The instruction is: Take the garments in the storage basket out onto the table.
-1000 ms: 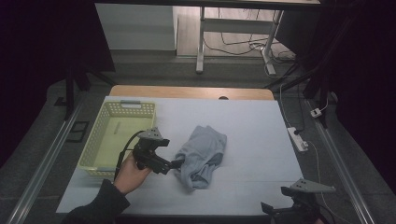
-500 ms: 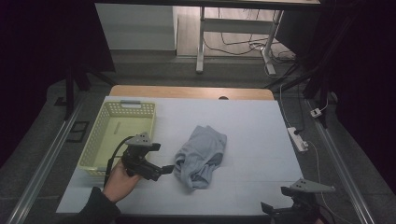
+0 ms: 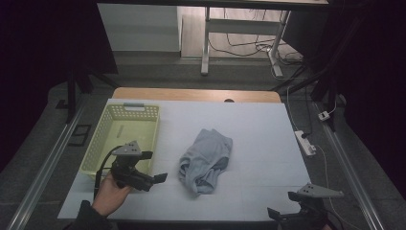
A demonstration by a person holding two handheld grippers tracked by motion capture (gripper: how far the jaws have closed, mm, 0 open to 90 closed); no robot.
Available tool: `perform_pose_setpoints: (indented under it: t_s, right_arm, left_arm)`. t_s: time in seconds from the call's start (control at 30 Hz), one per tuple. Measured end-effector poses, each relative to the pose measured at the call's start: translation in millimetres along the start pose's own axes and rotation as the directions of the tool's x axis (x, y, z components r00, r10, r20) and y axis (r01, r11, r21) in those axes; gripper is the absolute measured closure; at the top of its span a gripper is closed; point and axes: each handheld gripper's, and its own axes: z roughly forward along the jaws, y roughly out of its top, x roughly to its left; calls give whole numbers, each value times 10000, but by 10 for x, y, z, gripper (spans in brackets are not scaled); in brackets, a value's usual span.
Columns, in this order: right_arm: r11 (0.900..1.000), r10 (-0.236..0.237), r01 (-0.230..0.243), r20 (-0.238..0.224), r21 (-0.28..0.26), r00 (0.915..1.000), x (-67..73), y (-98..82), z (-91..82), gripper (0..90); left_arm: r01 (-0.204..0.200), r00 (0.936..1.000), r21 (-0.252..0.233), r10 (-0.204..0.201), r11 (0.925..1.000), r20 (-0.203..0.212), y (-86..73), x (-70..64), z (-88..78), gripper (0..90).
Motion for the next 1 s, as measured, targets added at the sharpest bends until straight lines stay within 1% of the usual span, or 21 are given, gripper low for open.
perform_pose_setpoints:
  t_s: [0.37, 0.63, 0.8, 1.0]
  right_arm:
    - [10000, -34, 34, 56, 9, 10000, 5, 1, -1, 4]
    - [10000, -25, 25, 38, 3, 10000, 7, 1, -1, 3]
    - [10000, -31, 31, 33, 25, 10000, 10, 1, 0, 4]
    - [10000, -54, 54, 39, 44, 10000, 12, 1, 3, 4]
  left_arm:
    - [337, 9990, -196, -343, 9992, -272, -194, 23, -220, 0]
    - [627, 9966, -403, -647, 9972, -501, -351, 44, -393, 0]
    - [853, 9937, -503, -887, 9951, -685, -478, 59, -515, 0]
    - [1172, 9881, -682, -1232, 9908, -921, -627, 76, -664, 0]
